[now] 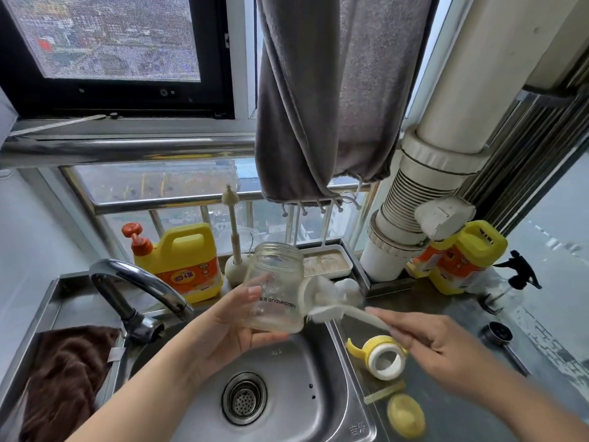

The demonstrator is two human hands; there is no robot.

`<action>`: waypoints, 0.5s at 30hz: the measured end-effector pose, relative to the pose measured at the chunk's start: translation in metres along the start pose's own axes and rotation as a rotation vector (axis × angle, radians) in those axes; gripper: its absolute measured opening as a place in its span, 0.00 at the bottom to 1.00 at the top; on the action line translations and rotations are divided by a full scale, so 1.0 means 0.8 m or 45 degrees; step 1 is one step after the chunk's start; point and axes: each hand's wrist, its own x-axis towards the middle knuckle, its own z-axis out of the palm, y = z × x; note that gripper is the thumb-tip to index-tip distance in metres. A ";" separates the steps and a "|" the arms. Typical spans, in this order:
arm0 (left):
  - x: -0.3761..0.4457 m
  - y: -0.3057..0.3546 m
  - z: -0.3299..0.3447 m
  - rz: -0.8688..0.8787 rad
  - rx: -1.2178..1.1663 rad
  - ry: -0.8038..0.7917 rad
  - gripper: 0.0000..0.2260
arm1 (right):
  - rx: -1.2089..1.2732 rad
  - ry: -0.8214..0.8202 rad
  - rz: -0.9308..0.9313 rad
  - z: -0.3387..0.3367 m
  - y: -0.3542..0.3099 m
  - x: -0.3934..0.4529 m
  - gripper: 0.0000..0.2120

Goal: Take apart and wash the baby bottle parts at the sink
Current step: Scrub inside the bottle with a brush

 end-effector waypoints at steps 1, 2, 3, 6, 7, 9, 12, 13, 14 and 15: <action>0.001 -0.002 0.001 -0.002 -0.003 -0.002 0.46 | 0.003 0.030 0.032 -0.004 0.003 0.002 0.17; 0.002 -0.004 0.003 -0.004 -0.009 -0.003 0.46 | 0.041 0.073 0.033 -0.006 0.002 0.006 0.17; 0.004 -0.005 0.006 -0.001 -0.018 -0.006 0.45 | 0.078 0.122 0.007 -0.006 -0.001 0.010 0.22; 0.006 -0.004 0.011 0.016 -0.044 -0.042 0.41 | 0.139 0.064 -0.082 0.005 -0.019 0.011 0.25; 0.005 -0.003 0.011 0.019 -0.062 -0.053 0.40 | 0.140 0.027 -0.105 0.009 -0.023 0.008 0.24; 0.002 -0.001 0.007 0.015 -0.079 -0.074 0.41 | 0.127 -0.006 -0.099 0.011 -0.016 -0.005 0.24; -0.002 -0.003 0.005 0.026 -0.080 -0.097 0.43 | 0.115 0.038 0.014 0.000 0.005 -0.011 0.19; -0.002 -0.004 0.007 0.027 -0.094 -0.097 0.43 | 0.103 0.059 0.041 -0.002 0.009 -0.009 0.20; -0.002 -0.005 0.010 0.027 -0.104 -0.097 0.42 | 0.105 0.088 0.047 -0.003 0.008 -0.007 0.21; -0.002 -0.005 0.013 0.031 -0.111 -0.094 0.41 | 0.136 0.104 0.036 -0.002 0.005 -0.005 0.20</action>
